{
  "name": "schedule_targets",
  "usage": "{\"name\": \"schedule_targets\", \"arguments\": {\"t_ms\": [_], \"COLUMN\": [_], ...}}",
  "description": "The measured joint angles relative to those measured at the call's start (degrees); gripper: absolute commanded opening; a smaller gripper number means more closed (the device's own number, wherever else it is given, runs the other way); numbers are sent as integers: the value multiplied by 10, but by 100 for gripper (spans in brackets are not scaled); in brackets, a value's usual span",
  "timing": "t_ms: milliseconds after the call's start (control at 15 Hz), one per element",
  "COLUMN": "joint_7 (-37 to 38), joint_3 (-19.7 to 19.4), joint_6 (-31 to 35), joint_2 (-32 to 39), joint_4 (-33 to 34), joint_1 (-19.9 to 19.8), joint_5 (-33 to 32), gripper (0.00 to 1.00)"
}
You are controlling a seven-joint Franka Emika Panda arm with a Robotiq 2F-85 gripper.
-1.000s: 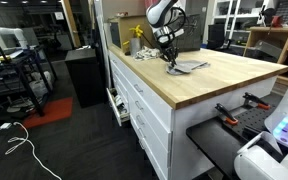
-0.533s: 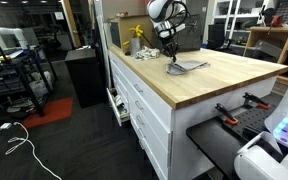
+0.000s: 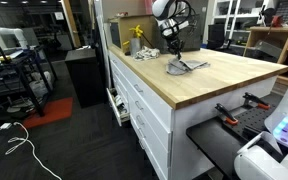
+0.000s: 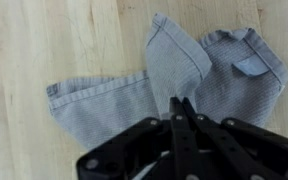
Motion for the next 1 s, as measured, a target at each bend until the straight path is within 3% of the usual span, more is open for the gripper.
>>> {"name": "schedule_targets", "arguments": {"t_ms": [533,1000], "joint_7": [0,-1], "joint_3": [-2,-36], "joint_6": [0,-33], "joint_2": [9,85], "joint_4": [9,118], "joint_1": [-1,-51], "joint_5": [0,23], "gripper": [1,1]}}
